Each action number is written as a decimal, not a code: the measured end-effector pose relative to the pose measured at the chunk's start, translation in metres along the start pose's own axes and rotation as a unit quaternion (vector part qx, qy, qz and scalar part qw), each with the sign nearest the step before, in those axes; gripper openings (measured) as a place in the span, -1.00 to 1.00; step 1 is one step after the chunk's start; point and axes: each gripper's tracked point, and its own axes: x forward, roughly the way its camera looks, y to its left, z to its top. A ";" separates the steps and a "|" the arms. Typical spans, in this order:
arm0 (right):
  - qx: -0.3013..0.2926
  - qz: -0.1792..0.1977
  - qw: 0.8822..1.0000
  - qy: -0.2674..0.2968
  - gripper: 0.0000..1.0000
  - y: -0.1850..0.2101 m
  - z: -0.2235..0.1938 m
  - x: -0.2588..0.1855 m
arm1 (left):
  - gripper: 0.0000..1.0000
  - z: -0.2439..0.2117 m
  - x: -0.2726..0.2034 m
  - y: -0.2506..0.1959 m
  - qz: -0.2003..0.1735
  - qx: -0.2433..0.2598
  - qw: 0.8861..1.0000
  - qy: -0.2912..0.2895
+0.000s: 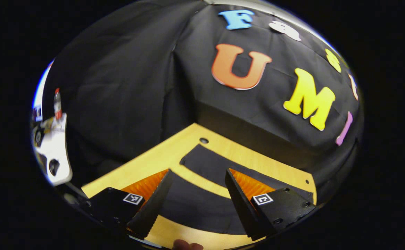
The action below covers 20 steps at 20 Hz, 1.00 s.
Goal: Grasp the waist and the cuffs of the jeans and fold them to make the two legs overlap; first hold the waist and fold one-third of the jeans toward the cuffs, then hold the cuffs and fold the remaining one-third in the same direction to finish folding.
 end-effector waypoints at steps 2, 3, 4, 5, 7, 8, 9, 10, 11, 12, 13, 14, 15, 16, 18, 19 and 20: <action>0.036 -0.008 0.999 0.024 0.98 -0.007 -0.017 0.008 | 0.98 -0.028 0.006 0.028 0.014 -0.085 0.995 0.046; 0.048 -0.010 0.998 0.036 0.98 -0.011 -0.026 0.008 | 0.99 -0.041 0.009 0.038 0.022 -0.129 0.989 0.068; 0.056 -0.009 0.997 0.050 0.98 -0.011 -0.035 0.012 | 0.98 -0.052 0.011 0.046 0.028 -0.167 0.982 0.086; 0.059 -0.006 0.996 0.062 0.98 -0.011 -0.045 0.011 | 0.99 -0.061 0.014 0.055 0.037 -0.204 0.973 0.101; 0.059 0.001 0.995 0.082 0.89 -0.009 -0.059 0.006 | 0.98 -0.077 0.022 0.072 0.056 -0.269 0.954 0.121; 0.060 0.001 0.994 0.089 0.89 -0.008 -0.062 0.006 | 1.00 -0.083 0.028 0.078 0.065 -0.298 0.944 0.129; 0.059 -0.002 0.994 0.093 0.89 -0.010 -0.068 0.007 | 1.00 -0.086 0.034 0.082 0.069 -0.322 0.935 0.131; 0.059 -0.005 0.994 0.096 0.88 -0.012 -0.069 0.006 | 0.99 -0.089 0.038 0.086 0.071 -0.338 0.929 0.134; 0.060 -0.010 0.993 0.098 0.87 -0.014 -0.071 0.003 | 1.00 -0.092 0.042 0.087 0.075 -0.349 0.924 0.137; 0.060 -0.014 0.993 0.099 0.87 -0.016 -0.071 0.003 | 0.99 -0.095 0.047 0.092 0.077 -0.356 0.921 0.139; 0.060 -0.019 0.993 0.098 0.87 -0.020 -0.072 0.002 | 0.99 -0.097 0.051 0.094 0.080 -0.362 0.918 0.142; 0.061 -0.022 0.993 0.098 0.89 -0.023 -0.072 0.004 | 0.99 -0.100 0.056 0.095 0.080 -0.368 0.915 0.145; 0.067 -0.024 0.992 0.101 0.87 -0.025 -0.076 0.004 | 0.99 -0.104 0.059 0.097 0.082 -0.374 0.912 0.149; 0.079 -0.024 0.991 0.108 0.97 -0.025 -0.080 0.006 | 0.99 -0.104 0.061 0.096 0.084 -0.378 0.910 0.149; 0.122 -0.019 0.984 0.129 0.98 -0.025 -0.094 0.011 | 1.00 -0.103 0.062 0.097 0.085 -0.372 0.912 0.150; 0.149 -0.016 0.978 0.144 0.98 -0.025 -0.104 0.015 | 1.00 -0.104 0.064 0.096 0.086 -0.372 0.912 0.150; 0.175 -0.012 0.972 0.159 0.98 -0.024 -0.113 0.019 | 0.94 -0.102 0.066 0.096 0.086 -0.373 0.912 0.148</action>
